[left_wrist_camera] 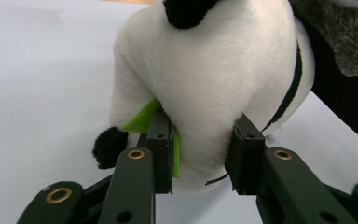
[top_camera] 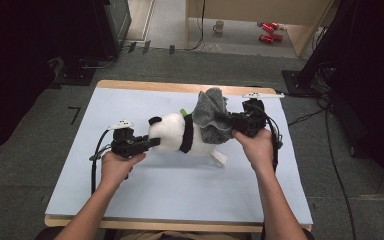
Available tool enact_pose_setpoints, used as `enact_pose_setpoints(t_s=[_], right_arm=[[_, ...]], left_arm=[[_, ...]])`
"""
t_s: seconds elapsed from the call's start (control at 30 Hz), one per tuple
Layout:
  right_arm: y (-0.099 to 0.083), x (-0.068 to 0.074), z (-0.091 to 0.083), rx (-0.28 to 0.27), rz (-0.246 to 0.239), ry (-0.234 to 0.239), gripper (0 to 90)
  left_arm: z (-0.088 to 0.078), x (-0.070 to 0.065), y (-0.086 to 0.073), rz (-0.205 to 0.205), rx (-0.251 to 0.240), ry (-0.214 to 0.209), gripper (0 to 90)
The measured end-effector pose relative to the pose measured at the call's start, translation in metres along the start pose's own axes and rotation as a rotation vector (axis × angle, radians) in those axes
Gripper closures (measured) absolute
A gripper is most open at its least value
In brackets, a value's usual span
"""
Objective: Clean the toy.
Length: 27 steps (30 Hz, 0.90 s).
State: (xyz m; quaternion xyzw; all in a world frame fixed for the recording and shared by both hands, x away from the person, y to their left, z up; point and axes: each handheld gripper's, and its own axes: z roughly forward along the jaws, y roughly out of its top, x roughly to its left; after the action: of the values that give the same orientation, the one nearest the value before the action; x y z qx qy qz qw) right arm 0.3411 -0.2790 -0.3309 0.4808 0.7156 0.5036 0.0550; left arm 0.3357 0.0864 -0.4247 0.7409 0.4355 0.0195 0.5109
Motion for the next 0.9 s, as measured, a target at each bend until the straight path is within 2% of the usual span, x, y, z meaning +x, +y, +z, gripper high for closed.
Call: enact_pose_setpoints(t_s=[0.13,0.23,0.6,0.73,0.83,0.9], right_arm=[[0.004,0.019,0.0,-0.003,-0.028,0.062,80.5],[0.006,0.032,0.007,0.004,-0.054,0.104,80.5],[0.005,0.072,0.047,0.06,-0.135,0.212,80.5],[-0.004,0.076,0.067,0.081,-0.12,0.258,80.4],[-0.011,0.074,0.082,0.12,-0.123,0.233,80.4],[-0.015,0.068,0.087,0.124,-0.115,0.216,80.4]], left_arm=[[0.0,-0.005,0.0,0.012,-0.003,0.007,67.0],[-0.001,-0.008,-0.002,0.009,-0.005,0.015,67.0],[-0.002,-0.022,-0.008,0.045,-0.016,0.052,66.8],[-0.003,-0.023,-0.008,0.05,-0.014,0.059,66.8],[-0.003,-0.025,-0.008,0.063,-0.01,0.065,66.8],[-0.003,-0.023,-0.008,0.055,-0.005,0.064,66.7]])
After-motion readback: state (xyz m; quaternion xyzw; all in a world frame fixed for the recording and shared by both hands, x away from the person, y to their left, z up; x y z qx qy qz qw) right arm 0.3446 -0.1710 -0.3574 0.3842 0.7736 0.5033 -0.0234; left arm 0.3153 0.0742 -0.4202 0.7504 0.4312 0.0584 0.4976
